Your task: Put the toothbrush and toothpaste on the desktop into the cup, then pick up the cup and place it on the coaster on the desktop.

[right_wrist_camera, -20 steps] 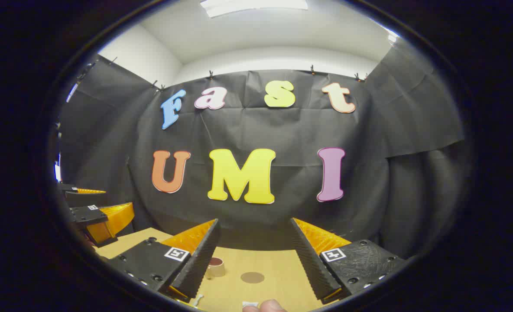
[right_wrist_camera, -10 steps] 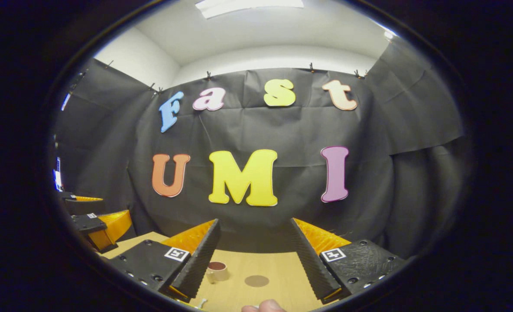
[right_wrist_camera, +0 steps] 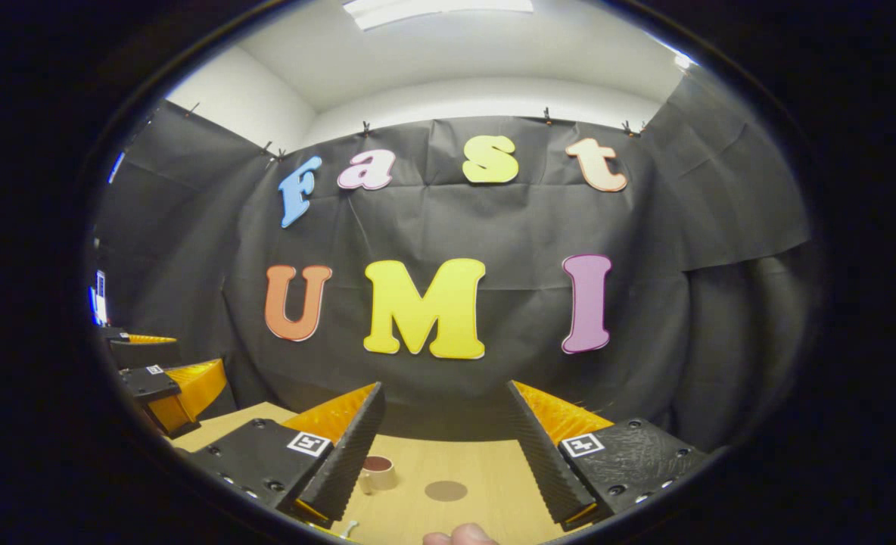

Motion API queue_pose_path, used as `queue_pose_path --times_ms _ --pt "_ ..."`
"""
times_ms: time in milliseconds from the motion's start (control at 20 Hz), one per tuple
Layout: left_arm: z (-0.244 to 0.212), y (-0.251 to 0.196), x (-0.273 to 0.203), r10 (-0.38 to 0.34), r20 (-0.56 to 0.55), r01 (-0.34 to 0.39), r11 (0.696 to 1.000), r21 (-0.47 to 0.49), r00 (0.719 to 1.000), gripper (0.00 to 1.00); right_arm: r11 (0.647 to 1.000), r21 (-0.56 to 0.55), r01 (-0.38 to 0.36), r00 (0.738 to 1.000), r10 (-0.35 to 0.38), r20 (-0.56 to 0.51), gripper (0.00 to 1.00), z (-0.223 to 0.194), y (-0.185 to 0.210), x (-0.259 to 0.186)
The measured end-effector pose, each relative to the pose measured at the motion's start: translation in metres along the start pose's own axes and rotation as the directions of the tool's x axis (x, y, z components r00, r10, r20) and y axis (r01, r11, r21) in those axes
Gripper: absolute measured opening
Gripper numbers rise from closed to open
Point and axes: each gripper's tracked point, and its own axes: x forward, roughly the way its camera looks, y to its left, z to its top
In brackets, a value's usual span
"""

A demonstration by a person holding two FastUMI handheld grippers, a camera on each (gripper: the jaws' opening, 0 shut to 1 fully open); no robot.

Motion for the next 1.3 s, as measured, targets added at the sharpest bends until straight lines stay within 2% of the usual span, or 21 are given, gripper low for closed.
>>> queue_pose_path --times_ms 450,600,750,800,850,1000,1100,1250,1300 --pt "-0.003 -0.005 -0.008 -0.002 -0.013 0.002 1.0 -0.005 1.0 0.99 1.0 0.011 0.006 0.999 -0.006 -0.032 0.94 -0.01 -0.008 -0.005" --pt "-0.007 -0.006 -0.007 -0.001 -0.023 0.001 1.0 -0.001 1.0 0.99 1.0 -0.006 -0.004 1.0 0.004 -0.012 0.95 -0.004 -0.008 -0.007" --pt "-0.007 -0.004 -0.01 0.005 -0.021 -0.005 1.0 0.003 1.0 0.99 1.0 -0.002 -0.018 1.0 0.018 -0.023 0.97 -0.011 -0.004 -0.009" --pt "-0.007 -0.004 -0.011 0.008 -0.019 -0.008 1.0 0.003 1.0 0.99 1.0 -0.003 -0.019 0.999 0.019 -0.026 0.95 -0.012 -0.004 -0.01" --pt "-0.009 -0.004 -0.011 0.01 -0.021 -0.01 1.0 0.002 1.0 0.99 1.0 -0.007 -0.021 0.999 0.021 -0.03 0.98 -0.014 -0.006 -0.009" --pt "-0.011 -0.005 -0.011 0.009 -0.027 -0.009 1.0 0.002 1.0 0.99 1.0 -0.012 -0.024 0.999 0.023 -0.037 0.95 -0.018 -0.008 -0.008" --pt "-0.014 -0.007 -0.011 0.008 -0.035 -0.008 1.0 -0.005 0.999 0.99 1.0 -0.012 -0.019 0.999 0.019 -0.044 0.97 -0.02 -0.011 -0.01" --pt "-0.022 -0.007 -0.011 0.005 -0.05 -0.005 1.0 -0.009 0.999 0.99 1.0 -0.016 -0.023 0.998 0.022 -0.066 0.95 -0.028 -0.013 -0.01" --pt "-0.026 -0.007 -0.011 0.002 -0.059 -0.002 1.0 -0.009 0.998 0.99 1.0 -0.016 -0.026 0.996 0.025 -0.082 0.97 -0.034 -0.013 -0.011"
